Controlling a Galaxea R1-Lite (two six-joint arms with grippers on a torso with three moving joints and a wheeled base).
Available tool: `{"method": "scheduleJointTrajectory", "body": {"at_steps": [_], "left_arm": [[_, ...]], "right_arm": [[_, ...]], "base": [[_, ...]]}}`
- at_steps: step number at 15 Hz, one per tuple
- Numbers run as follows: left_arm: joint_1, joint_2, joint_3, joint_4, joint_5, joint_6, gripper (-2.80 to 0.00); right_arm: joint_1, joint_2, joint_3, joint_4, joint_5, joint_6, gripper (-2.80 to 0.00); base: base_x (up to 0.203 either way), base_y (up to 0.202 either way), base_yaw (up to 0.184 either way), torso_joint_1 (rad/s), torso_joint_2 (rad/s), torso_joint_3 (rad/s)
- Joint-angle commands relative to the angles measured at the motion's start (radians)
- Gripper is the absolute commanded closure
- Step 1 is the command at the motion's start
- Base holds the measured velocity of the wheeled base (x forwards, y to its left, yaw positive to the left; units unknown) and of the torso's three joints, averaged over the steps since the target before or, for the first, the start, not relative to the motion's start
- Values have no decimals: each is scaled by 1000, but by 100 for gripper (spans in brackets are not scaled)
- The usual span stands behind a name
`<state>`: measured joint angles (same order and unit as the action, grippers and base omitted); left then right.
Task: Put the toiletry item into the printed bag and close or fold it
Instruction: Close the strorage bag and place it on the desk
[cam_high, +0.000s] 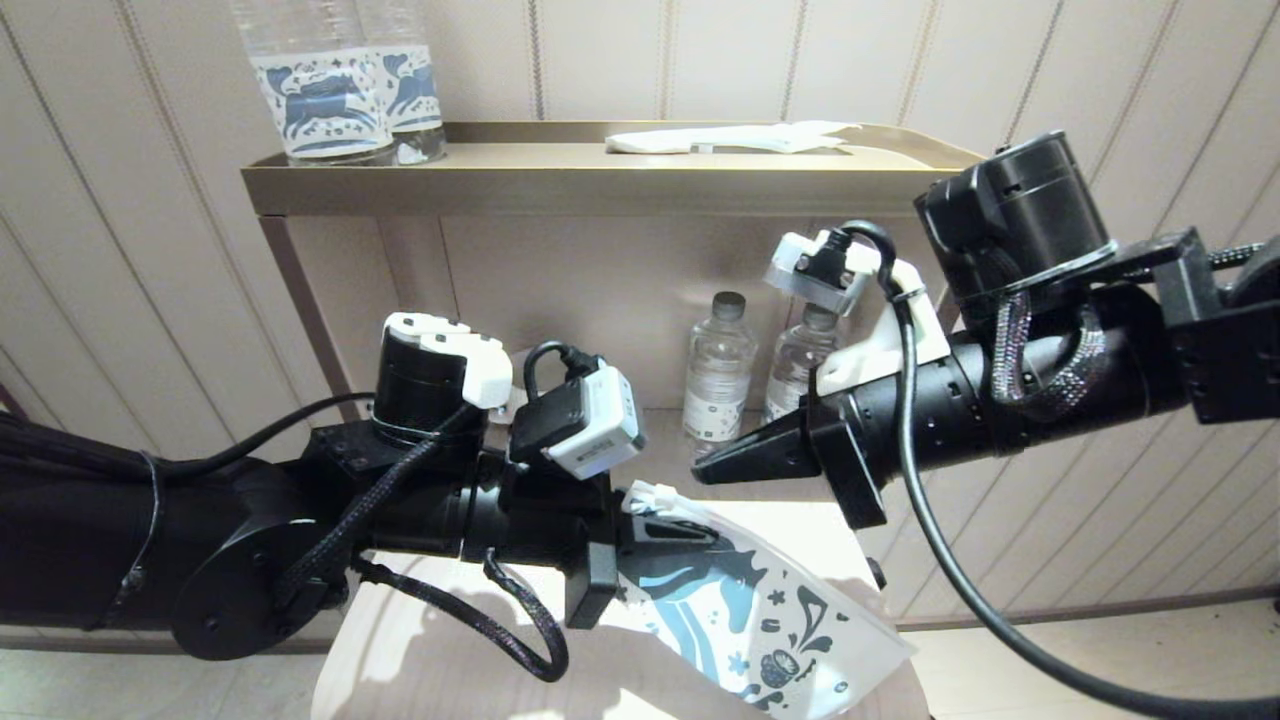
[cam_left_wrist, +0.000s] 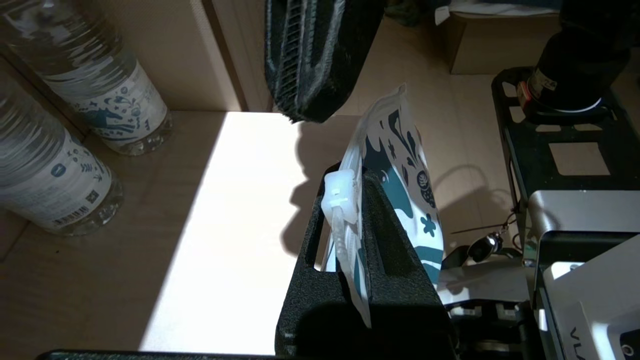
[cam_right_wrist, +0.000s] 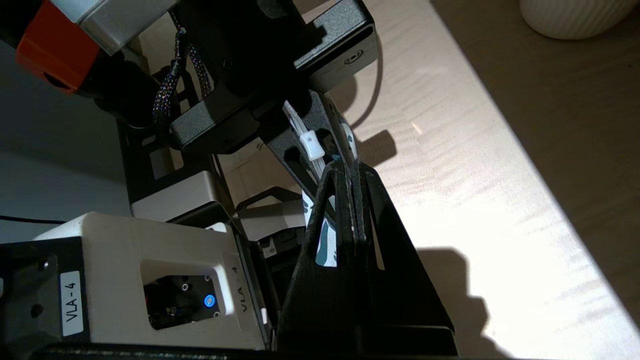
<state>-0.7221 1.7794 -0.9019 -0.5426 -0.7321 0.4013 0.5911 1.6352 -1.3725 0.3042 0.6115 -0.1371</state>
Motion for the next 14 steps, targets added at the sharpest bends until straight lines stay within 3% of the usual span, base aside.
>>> {"method": "scheduleJointTrajectory", "body": {"at_steps": [1, 11, 12, 14], "left_arm": [[0, 2, 1, -4, -4, 2, 0], [-1, -8, 9, -4, -3, 7, 0], [-2, -8, 9, -4, -3, 7, 0], [-2, -8, 8, -4, -3, 7, 0]], "right_arm": [[6, 21, -14, 1, 4, 0, 0], [27, 11, -5, -44, -8, 39, 0], [32, 10, 11, -48, -32, 31, -280], [53, 16, -11, -51, -76, 41, -280]], "base": [[0, 0, 0, 0, 0, 0], [0, 0, 0, 0, 0, 0], [0, 0, 0, 0, 0, 0], [0, 0, 0, 0, 0, 0]]}}
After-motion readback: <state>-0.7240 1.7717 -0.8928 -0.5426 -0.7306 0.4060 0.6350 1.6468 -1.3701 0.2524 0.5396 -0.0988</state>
